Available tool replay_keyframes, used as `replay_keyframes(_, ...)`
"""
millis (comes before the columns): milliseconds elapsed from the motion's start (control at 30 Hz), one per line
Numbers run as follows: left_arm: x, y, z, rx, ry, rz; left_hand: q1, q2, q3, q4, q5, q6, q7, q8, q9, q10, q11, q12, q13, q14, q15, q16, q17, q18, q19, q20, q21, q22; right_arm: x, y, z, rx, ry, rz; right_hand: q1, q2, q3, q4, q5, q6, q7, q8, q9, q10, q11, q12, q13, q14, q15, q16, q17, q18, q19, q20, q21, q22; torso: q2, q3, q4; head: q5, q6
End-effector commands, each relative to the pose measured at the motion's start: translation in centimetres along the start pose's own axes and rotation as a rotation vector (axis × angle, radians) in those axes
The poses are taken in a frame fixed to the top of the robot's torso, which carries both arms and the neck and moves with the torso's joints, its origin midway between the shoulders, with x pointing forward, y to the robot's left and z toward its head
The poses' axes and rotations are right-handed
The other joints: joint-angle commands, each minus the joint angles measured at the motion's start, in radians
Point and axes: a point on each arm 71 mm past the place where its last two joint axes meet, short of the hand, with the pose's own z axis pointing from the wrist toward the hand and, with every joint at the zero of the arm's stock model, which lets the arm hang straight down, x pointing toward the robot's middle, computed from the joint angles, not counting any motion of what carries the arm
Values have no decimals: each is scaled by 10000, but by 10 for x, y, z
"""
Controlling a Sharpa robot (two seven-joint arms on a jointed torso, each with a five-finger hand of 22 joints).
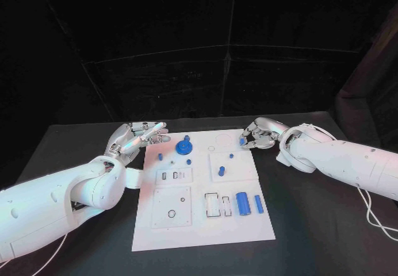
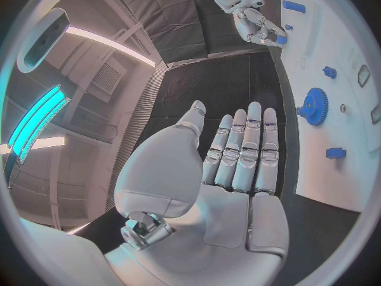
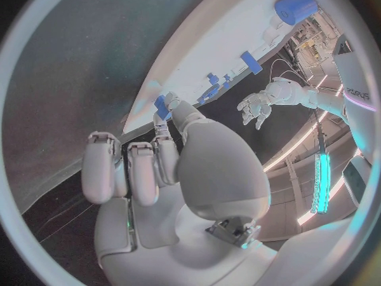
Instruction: Assemble the parts on the task board
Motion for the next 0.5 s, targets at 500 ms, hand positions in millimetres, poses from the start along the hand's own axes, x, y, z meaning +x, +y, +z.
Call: replay_keyframes(500,-13,-4,1,69,-219,17,-12,123,-4,-66,-8,74,2,-44,-5,52,25,-77,-7,53,50,-59,-12,157,95,3,-50,-19,14,90,8,-162,180,137,-233,71,234,-65,132,291,-202,8,65,-21,-32,-41,818,755,-40,-26,1284,-85,-44,-88,17,-31,-229,-196,27,202,-95)
